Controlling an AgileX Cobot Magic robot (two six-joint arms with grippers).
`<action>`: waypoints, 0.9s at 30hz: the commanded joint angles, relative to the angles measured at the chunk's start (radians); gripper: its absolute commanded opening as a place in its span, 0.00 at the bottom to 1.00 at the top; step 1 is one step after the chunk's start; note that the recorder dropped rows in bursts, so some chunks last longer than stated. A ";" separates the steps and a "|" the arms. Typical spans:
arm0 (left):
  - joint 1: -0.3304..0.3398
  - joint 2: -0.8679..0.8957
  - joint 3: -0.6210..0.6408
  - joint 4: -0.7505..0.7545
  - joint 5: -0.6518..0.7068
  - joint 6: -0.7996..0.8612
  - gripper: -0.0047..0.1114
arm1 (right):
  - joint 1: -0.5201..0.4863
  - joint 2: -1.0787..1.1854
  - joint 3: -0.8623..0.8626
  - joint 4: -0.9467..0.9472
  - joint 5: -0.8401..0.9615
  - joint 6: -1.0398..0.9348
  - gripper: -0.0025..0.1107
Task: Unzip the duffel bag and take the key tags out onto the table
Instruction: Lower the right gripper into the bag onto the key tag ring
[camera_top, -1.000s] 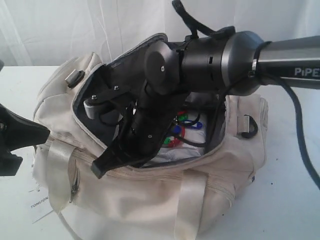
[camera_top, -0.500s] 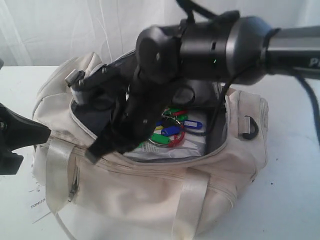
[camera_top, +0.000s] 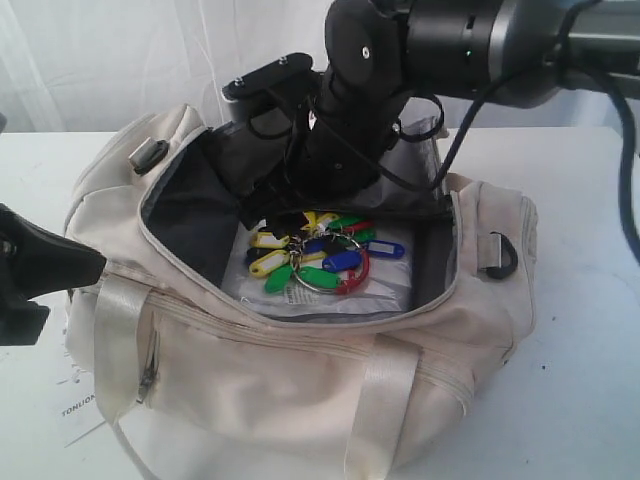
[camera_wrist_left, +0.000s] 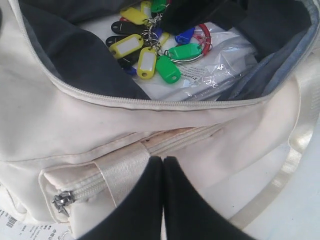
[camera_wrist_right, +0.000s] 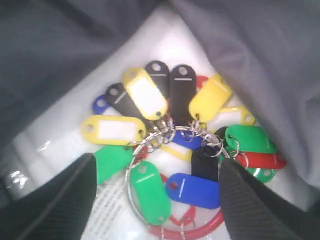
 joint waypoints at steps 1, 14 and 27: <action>0.002 -0.008 0.009 -0.021 0.016 -0.005 0.04 | -0.011 0.046 -0.004 0.030 -0.044 0.032 0.60; 0.002 -0.008 0.009 -0.024 0.016 -0.005 0.04 | -0.011 0.199 -0.004 0.074 -0.041 0.084 0.73; 0.002 -0.008 0.009 -0.026 0.016 -0.005 0.04 | -0.011 0.203 -0.006 0.061 0.065 0.072 0.02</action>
